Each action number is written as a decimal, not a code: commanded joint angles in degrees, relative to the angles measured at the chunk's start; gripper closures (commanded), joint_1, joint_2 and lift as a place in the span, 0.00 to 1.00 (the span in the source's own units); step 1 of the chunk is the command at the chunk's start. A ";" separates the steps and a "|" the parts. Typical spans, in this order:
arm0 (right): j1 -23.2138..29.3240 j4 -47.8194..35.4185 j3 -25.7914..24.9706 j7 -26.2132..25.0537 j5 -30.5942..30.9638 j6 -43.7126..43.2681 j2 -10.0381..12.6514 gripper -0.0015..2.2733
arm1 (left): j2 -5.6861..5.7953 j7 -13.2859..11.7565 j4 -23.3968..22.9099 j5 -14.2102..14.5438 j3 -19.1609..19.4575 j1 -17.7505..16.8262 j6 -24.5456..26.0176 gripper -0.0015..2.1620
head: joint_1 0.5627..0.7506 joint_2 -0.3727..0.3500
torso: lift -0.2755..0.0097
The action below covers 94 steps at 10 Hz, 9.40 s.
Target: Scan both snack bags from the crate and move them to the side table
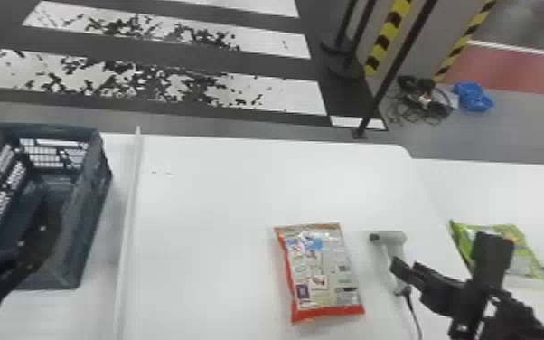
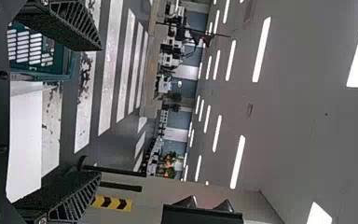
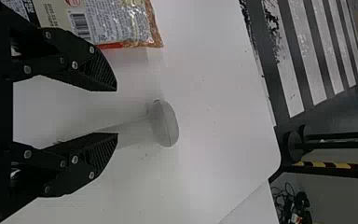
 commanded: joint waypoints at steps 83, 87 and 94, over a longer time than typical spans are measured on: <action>-5.19 10.34 0.06 25.46 -1.60 9.35 -7.94 0.03 | -1.25 0.61 -3.37 -4.10 0.71 3.08 3.34 0.02 | 0.70 0.23 | 0.86; -13.71 21.07 3.66 34.86 2.00 9.88 -10.58 0.02 | -1.25 0.52 -3.72 -4.27 0.53 3.43 3.34 0.02 | 0.70 0.28 | 0.86; -19.69 33.28 14.21 38.38 8.16 -1.90 -11.55 0.02 | -1.16 0.61 -3.99 -4.01 1.41 3.87 3.69 0.02 | 0.70 0.35 | 0.86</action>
